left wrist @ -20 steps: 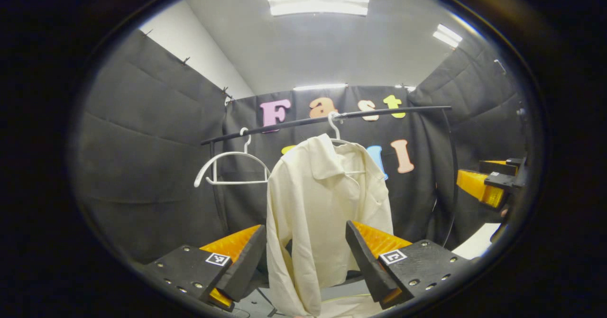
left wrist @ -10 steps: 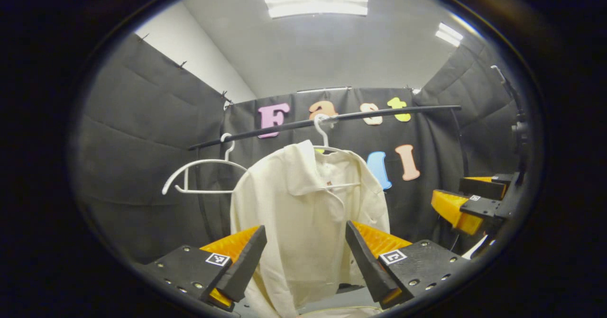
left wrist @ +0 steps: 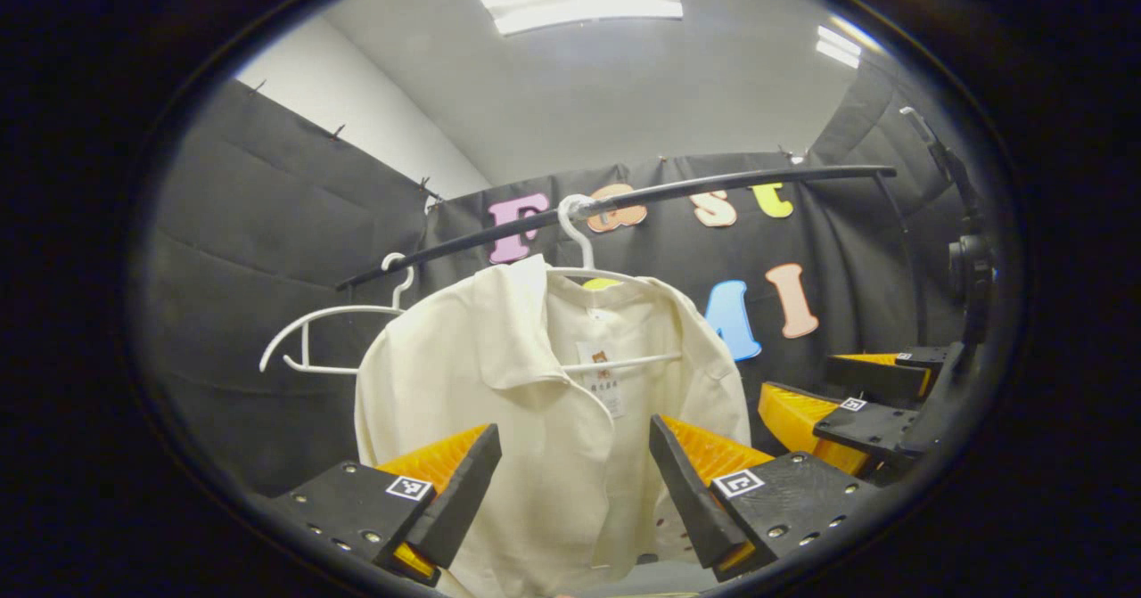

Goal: Grasp the clothes on the hanger with both hands and then place them into the laundry hamper below.

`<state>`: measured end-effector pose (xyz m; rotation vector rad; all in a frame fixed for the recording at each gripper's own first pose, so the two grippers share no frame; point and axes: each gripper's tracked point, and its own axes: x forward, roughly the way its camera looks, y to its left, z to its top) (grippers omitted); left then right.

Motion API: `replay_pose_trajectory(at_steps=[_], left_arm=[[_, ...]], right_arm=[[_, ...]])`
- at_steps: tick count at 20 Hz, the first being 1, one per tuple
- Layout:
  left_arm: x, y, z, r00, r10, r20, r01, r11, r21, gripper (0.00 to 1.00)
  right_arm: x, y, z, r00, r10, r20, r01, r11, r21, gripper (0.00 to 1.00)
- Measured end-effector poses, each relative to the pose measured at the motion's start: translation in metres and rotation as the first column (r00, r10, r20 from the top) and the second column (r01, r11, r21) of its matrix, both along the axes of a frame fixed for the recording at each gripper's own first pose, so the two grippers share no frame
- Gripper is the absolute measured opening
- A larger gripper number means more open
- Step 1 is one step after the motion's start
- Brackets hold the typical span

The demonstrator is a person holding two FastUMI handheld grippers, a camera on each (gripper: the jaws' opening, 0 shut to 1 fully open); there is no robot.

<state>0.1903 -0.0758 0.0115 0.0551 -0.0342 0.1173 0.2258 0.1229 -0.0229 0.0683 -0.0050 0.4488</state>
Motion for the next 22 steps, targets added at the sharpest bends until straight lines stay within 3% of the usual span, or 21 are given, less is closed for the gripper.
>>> replay_pose_trajectory(at_steps=[6, 16, 17, 18, 20, 21, 22], left_arm=[[0.027, 0.028, -0.022, 0.992, 0.115, -0.056, -0.116, 0.993, -0.014, 0.98], [0.055, 0.054, -0.035, 0.967, 0.241, -0.08, -0.239, 0.971, 0.024, 1.0], [0.056, 0.058, -0.035, 0.965, 0.252, -0.077, -0.251, 0.968, 0.026, 0.94], [0.057, 0.06, -0.037, 0.963, 0.257, -0.083, -0.256, 0.966, 0.026, 0.79], [0.056, 0.062, -0.042, 0.958, 0.266, -0.106, -0.264, 0.964, 0.028, 0.74], [0.055, 0.06, -0.044, 0.958, 0.261, -0.116, -0.26, 0.965, 0.021, 0.74], [0.053, 0.062, -0.043, 0.957, 0.269, -0.111, -0.268, 0.963, 0.022, 0.76]], right_arm=[[0.038, 0.039, -0.001, 0.997, 0.076, 0.033, -0.076, 0.997, 0.003, 0.98], [0.082, 0.075, -0.031, 0.995, 0.085, -0.043, -0.086, 0.996, -0.016, 0.98], [0.085, 0.078, -0.036, 0.995, 0.079, -0.06, -0.08, 0.997, -0.017, 0.98], [0.088, 0.083, -0.041, 0.994, 0.076, -0.079, -0.077, 0.997, -0.011, 0.98], [0.094, 0.088, -0.05, 0.99, 0.064, -0.126, -0.064, 0.998, 0.008, 0.97], [0.098, 0.089, -0.054, 0.987, 0.056, -0.153, -0.054, 0.998, 0.016, 0.93], [0.1, 0.091, -0.057, 0.983, 0.056, -0.176, -0.052, 0.998, 0.028, 0.76]])
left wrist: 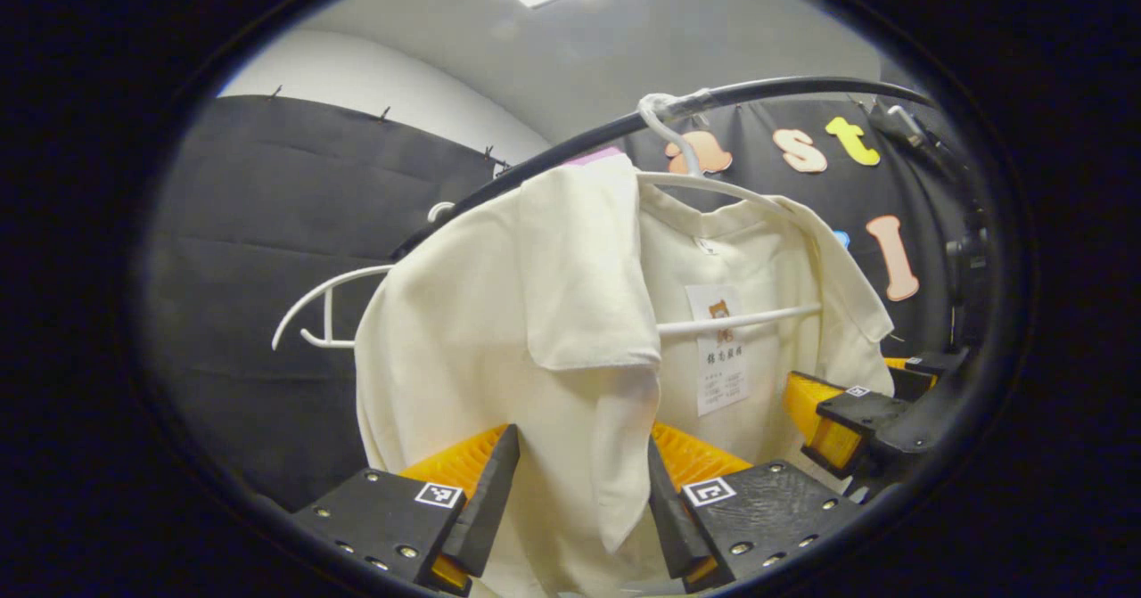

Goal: Grasp the clothes on the hanger with both hands and then place them into the laundry hamper below.

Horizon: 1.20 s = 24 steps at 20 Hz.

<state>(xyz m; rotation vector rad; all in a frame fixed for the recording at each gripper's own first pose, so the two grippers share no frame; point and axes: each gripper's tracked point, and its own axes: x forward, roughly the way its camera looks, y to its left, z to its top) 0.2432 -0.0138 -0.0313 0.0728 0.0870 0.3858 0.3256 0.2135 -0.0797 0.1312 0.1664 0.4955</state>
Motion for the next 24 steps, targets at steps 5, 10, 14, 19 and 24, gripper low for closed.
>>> replay_pose_trajectory(at_steps=[5, 10, 14, 19, 24], left_arm=[[-0.015, 0.019, 0.008, 0.999, 0.022, 0.036, -0.021, 0.999, -0.028, 0.1], [-0.029, 0.025, 0.025, 0.997, 0.018, 0.069, -0.019, 1.0, 0.011, 0.02], [-0.054, 0.03, 0.058, 0.991, 0.017, 0.131, -0.03, 0.995, 0.096, 0.02], [-0.076, 0.047, 0.089, 0.985, 0.045, 0.169, -0.073, 0.984, 0.163, 0.02], [-0.09, 0.076, 0.122, 0.972, 0.085, 0.219, -0.134, 0.966, 0.221, 0.0]], right_arm=[[0.004, -0.005, 0.001, 1.0, 0.008, -0.008, -0.008, 1.0, 0.005, 0.05], [-0.001, -0.031, 0.027, 0.985, -0.059, 0.162, 0.074, 0.993, -0.087, 0.03], [-0.001, -0.051, 0.063, 0.922, -0.096, 0.376, 0.176, 0.967, -0.185, 0.02], [0.01, -0.079, 0.074, 0.883, -0.169, 0.437, 0.274, 0.943, -0.189, 0.02], [0.025, -0.103, 0.101, 0.843, -0.235, 0.483, 0.34, 0.93, -0.141, 0.02]])
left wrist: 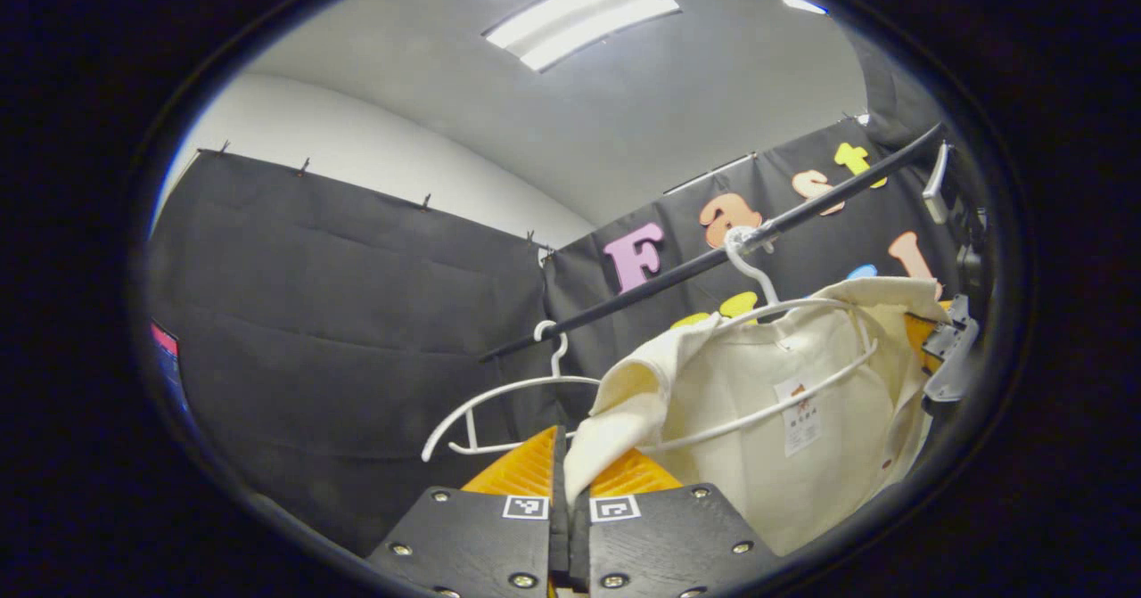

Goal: Grasp the clothes on the hanger with both hands and then place them into the laundry hamper below.

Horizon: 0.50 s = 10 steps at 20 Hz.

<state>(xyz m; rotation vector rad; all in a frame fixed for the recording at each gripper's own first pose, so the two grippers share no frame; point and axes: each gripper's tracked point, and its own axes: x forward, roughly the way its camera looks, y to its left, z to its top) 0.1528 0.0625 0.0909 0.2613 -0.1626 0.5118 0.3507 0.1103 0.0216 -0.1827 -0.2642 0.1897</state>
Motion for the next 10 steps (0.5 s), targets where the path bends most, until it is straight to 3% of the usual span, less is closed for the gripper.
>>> replay_pose_trajectory(at_steps=[5, 10], left_arm=[[0.005, 0.022, 0.018, 0.999, 0.039, 0.031, -0.04, 0.999, 0.023, 0.01], [0.024, 0.05, 0.034, 0.998, 0.046, 0.053, -0.049, 0.997, 0.062, 0.01]], right_arm=[[0.022, -0.019, 0.027, 0.997, -0.047, 0.068, 0.044, 0.998, 0.042, 0.02], [0.042, -0.017, 0.03, 0.996, -0.039, 0.086, 0.034, 0.998, 0.06, 0.04]])
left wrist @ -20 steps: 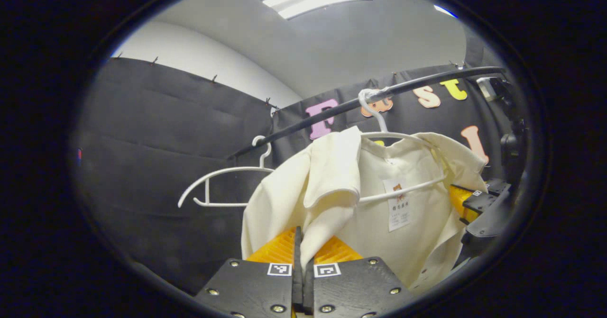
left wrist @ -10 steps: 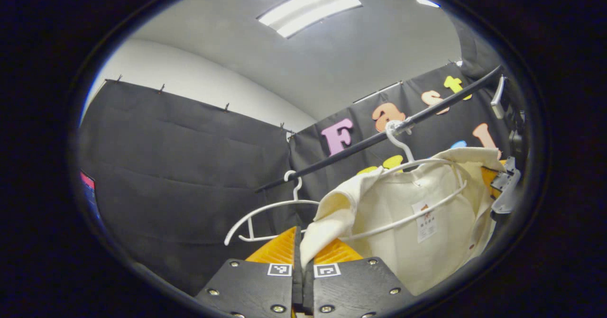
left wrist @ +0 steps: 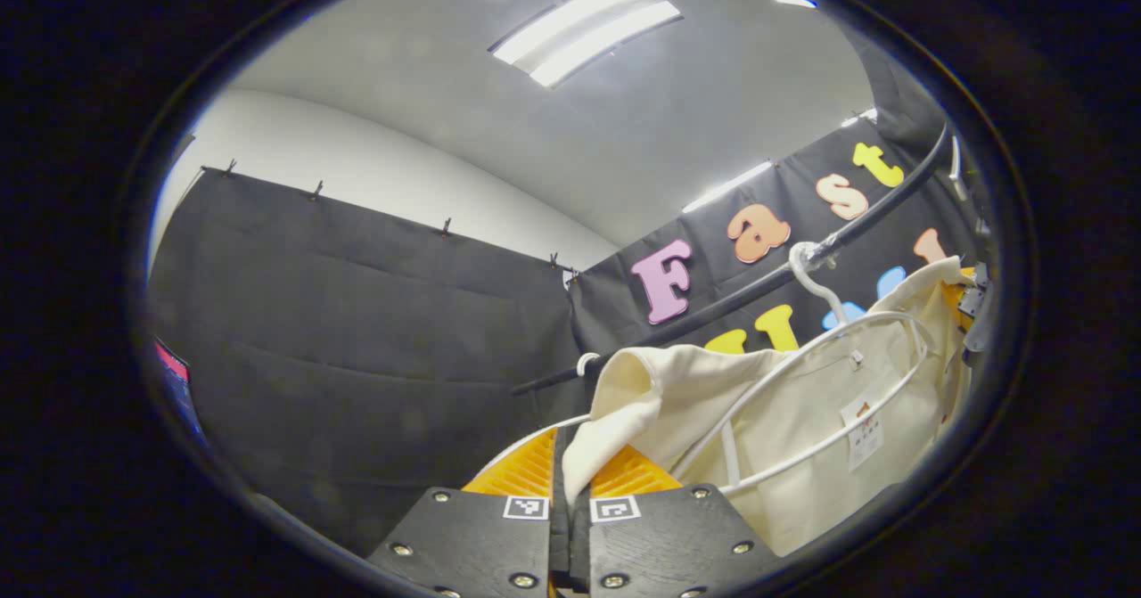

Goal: Grasp the clothes on the hanger with both hands and then place them into the laundry hamper below.

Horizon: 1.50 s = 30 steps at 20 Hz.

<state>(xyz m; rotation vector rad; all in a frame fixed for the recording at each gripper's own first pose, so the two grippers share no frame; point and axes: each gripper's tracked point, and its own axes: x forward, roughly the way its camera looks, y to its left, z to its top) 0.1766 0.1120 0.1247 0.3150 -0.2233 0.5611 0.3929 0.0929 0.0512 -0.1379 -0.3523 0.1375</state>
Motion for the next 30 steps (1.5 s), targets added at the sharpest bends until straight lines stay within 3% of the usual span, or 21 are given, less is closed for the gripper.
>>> replay_pose_trajectory(at_steps=[9, 13, 19, 28, 30], left_arm=[[0.045, 0.021, 0.0, 0.997, -0.07, -0.016, 0.07, 0.997, -0.009, 0.02], [0.06, 0.031, -0.036, 0.993, -0.106, -0.052, 0.101, 0.991, -0.092, 0.01], [0.053, 0.044, -0.068, 0.989, -0.12, -0.082, 0.11, 0.987, -0.122, 0.02], [0.058, 0.04, -0.121, 0.968, -0.178, -0.175, 0.148, 0.974, -0.171, 0.02], [0.047, 0.039, -0.128, 0.965, -0.187, -0.184, 0.155, 0.972, -0.178, 0.02]], right_arm=[[0.057, 0.039, -0.034, 0.977, 0.164, -0.134, -0.151, 0.983, 0.104, 0.03], [0.063, 0.054, -0.064, 0.952, 0.222, -0.212, -0.199, 0.972, 0.124, 0.04], [0.054, 0.058, -0.093, 0.934, 0.231, -0.272, -0.205, 0.971, 0.123, 0.04], [0.04, 0.062, -0.142, 0.875, 0.24, -0.422, -0.19, 0.969, 0.157, 0.04], [0.028, 0.057, -0.141, 0.881, 0.224, -0.417, -0.174, 0.972, 0.155, 0.05]])
